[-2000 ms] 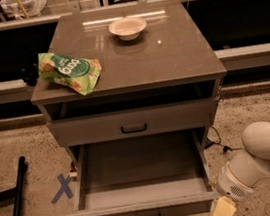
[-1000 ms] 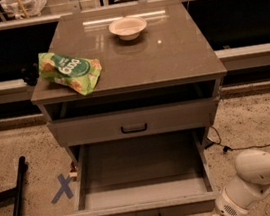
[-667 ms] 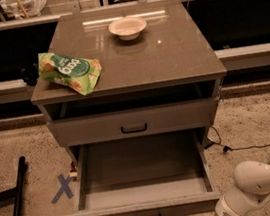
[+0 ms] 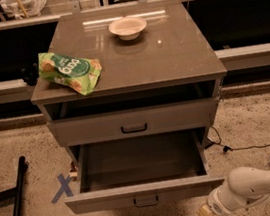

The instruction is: Close middle drawer

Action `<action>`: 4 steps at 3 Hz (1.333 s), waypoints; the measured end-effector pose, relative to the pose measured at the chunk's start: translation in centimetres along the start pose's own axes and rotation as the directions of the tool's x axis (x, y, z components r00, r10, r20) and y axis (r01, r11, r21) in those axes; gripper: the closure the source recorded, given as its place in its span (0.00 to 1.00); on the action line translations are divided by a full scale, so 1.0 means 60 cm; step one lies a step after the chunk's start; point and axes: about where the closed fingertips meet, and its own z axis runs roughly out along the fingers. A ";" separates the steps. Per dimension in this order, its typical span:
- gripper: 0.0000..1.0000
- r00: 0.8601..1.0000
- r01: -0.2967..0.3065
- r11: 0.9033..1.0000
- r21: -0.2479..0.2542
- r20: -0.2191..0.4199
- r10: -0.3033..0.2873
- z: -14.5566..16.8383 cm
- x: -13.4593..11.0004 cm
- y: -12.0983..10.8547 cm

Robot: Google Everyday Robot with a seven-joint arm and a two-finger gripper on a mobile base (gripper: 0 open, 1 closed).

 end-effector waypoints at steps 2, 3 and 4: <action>1.00 0.992 -0.078 0.995 0.056 0.103 0.072 -0.009 -0.024 -0.049; 1.00 0.966 -0.128 0.985 0.116 0.242 0.097 -0.036 -0.086 -0.118; 1.00 0.963 -0.127 0.985 0.118 0.253 0.094 -0.038 -0.094 -0.121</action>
Offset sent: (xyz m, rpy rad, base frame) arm 0.0591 -0.0420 0.0025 0.0231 -0.1571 -0.2519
